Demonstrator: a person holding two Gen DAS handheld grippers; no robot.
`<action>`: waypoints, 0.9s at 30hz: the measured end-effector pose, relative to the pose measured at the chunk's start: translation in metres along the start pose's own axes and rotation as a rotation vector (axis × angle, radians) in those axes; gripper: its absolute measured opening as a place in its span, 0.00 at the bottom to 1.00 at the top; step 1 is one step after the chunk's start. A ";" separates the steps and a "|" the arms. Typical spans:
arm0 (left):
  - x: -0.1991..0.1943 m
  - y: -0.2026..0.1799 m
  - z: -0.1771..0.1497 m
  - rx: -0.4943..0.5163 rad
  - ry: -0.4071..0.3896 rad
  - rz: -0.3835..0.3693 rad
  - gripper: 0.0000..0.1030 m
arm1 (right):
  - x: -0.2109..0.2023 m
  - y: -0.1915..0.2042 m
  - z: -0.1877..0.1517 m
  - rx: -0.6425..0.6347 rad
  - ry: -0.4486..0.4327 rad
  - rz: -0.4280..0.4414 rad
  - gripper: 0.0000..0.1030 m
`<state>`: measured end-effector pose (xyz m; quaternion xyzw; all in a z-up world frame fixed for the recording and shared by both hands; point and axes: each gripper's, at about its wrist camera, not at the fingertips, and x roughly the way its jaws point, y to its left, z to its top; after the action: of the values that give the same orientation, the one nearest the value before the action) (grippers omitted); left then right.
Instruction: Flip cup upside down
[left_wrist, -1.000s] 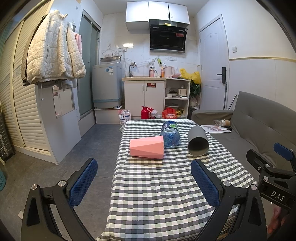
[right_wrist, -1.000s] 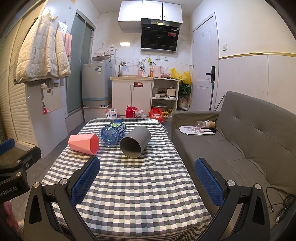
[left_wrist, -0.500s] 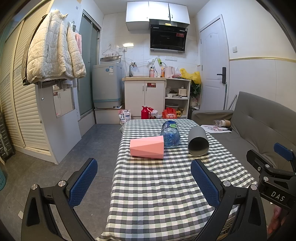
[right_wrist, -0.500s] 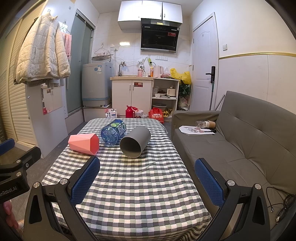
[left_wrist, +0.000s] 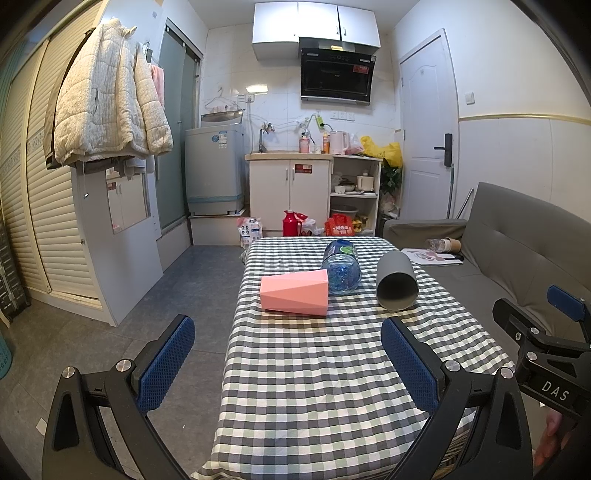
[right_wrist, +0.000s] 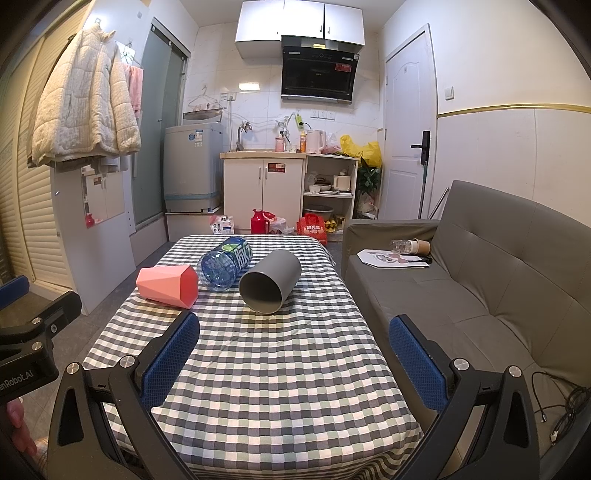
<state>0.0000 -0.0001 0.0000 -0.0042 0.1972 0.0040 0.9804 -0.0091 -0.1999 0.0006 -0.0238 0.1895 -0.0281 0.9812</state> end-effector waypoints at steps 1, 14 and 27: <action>0.000 0.000 0.000 0.000 0.000 0.000 1.00 | 0.000 0.000 0.000 0.000 0.000 0.000 1.00; 0.001 0.008 0.000 -0.021 0.021 0.001 1.00 | 0.003 0.008 0.000 -0.024 0.003 0.001 1.00; 0.049 0.031 0.020 -0.049 0.172 0.034 1.00 | 0.039 0.028 0.028 -0.062 0.117 0.039 1.00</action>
<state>0.0524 0.0316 -0.0009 -0.0250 0.2806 0.0251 0.9592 0.0385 -0.1736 0.0109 -0.0486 0.2477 -0.0044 0.9676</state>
